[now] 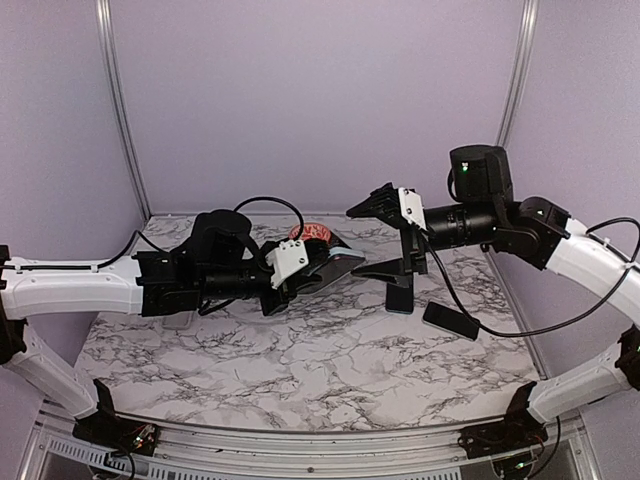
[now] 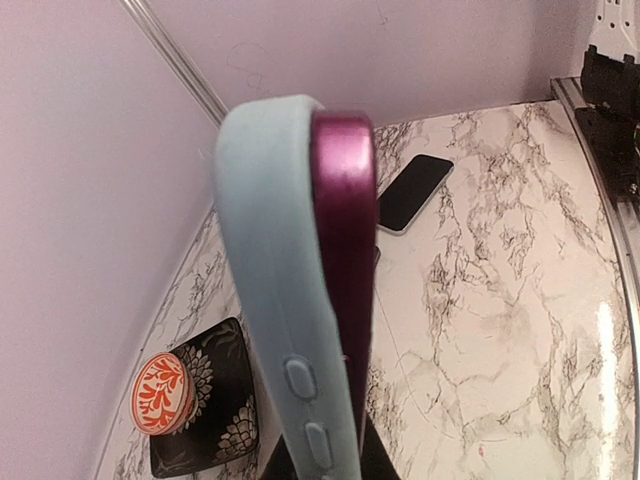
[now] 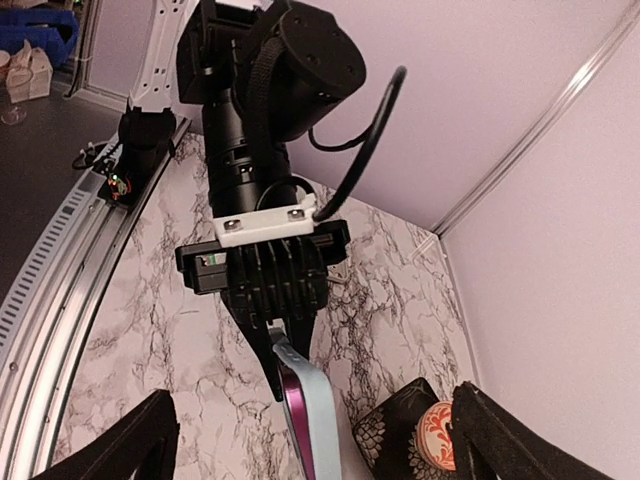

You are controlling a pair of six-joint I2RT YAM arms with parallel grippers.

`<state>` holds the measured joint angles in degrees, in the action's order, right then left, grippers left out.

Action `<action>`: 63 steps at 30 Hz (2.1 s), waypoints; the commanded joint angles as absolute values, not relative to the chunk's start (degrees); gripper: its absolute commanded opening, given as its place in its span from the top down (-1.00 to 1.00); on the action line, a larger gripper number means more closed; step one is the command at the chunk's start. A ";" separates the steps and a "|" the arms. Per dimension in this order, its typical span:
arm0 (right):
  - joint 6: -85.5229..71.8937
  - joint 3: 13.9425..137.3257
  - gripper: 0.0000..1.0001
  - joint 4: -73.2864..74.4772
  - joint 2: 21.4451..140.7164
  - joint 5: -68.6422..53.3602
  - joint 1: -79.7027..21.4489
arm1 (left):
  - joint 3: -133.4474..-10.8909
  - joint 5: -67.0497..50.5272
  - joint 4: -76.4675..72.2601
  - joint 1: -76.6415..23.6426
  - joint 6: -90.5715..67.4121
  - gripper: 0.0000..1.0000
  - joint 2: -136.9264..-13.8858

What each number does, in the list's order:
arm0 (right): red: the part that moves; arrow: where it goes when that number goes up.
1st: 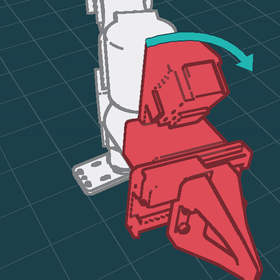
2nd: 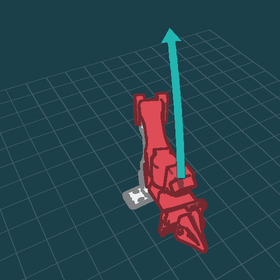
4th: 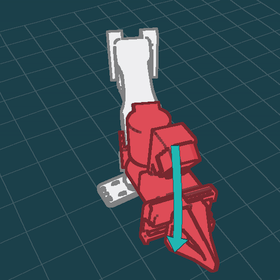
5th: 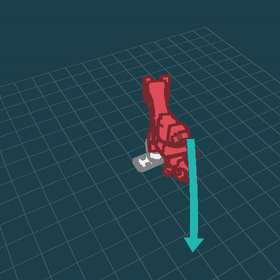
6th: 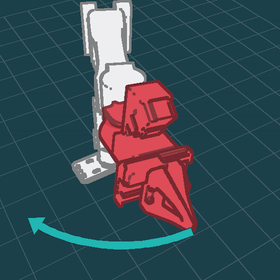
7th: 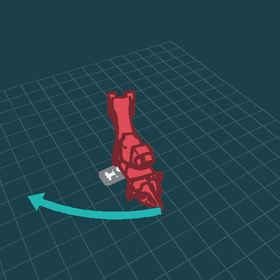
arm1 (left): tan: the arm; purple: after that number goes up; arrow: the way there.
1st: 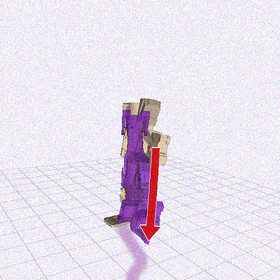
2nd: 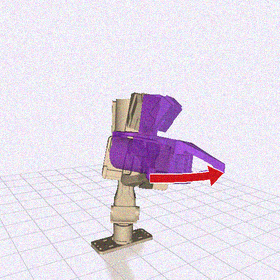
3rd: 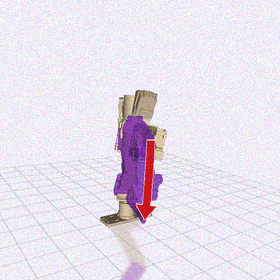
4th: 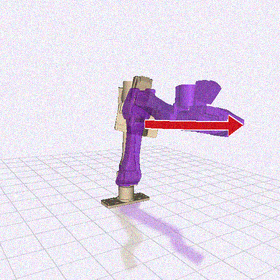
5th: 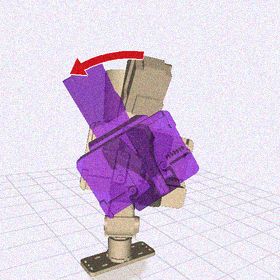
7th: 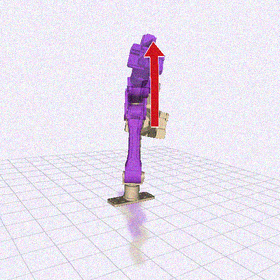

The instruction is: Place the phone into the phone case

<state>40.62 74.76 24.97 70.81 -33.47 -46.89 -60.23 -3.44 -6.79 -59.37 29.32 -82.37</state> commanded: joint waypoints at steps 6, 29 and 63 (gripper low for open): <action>48.77 76.11 -0.60 28.94 73.93 -28.74 -49.57 | -63.51 -1.80 -6.44 -60.87 33.28 1.00 -82.97; 33.91 71.11 -0.96 13.71 69.03 -22.87 -46.68 | -64.38 -6.38 -11.93 -60.27 18.85 1.00 -79.88; 12.71 62.55 0.01 -1.00 64.16 -50.33 -39.76 | -63.53 -22.94 -26.73 -59.59 3.71 1.00 -79.80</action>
<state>12.01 61.28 0.89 63.94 -49.60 -39.48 -60.88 -21.87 -20.40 -59.24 6.50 -79.00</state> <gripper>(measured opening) 0.118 0.074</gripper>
